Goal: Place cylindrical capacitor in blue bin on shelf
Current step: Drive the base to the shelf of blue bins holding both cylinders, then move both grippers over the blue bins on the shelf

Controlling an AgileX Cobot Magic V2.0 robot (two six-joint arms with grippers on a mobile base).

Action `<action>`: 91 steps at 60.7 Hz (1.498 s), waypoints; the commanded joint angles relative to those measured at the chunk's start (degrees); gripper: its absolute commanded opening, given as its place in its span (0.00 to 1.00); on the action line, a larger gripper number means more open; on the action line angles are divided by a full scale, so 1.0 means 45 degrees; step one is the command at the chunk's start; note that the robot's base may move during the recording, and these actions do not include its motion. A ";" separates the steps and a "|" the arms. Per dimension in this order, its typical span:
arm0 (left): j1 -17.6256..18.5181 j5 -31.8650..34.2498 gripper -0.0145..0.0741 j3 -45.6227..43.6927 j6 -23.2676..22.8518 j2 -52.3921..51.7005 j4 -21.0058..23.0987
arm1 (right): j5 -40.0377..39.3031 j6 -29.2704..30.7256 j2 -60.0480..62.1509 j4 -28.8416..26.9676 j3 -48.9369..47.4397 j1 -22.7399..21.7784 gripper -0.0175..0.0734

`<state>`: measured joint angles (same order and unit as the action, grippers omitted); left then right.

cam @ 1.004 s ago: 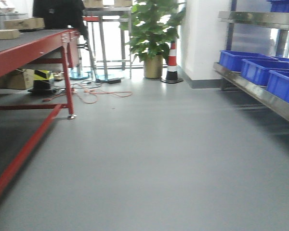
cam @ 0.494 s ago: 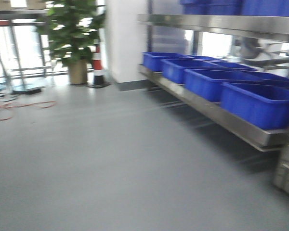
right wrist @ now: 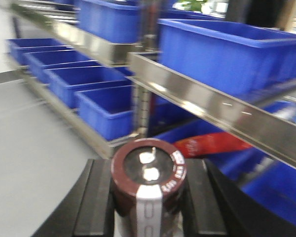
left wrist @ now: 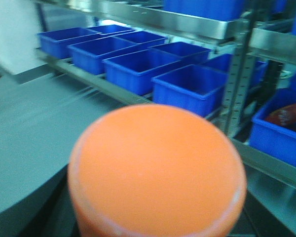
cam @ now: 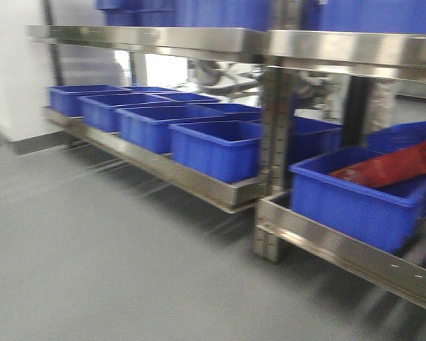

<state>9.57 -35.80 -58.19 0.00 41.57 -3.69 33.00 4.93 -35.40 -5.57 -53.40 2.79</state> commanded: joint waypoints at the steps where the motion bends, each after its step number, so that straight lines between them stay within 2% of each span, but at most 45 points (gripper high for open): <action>1: 0.0069 0.0269 0.04 -0.0113 0.0000 -0.0054 0.0067 | -0.0393 0.0117 0.0002 0.0063 -0.0068 -0.0055 0.01; 91: 0.0069 0.0269 0.04 -0.0113 0.0000 -0.0054 0.0067 | -0.0393 0.0117 0.0002 0.0063 -0.0068 -0.0055 0.01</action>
<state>9.57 -35.80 -58.19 0.00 41.57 -3.69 33.00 4.93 -35.40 -5.57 -53.40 2.79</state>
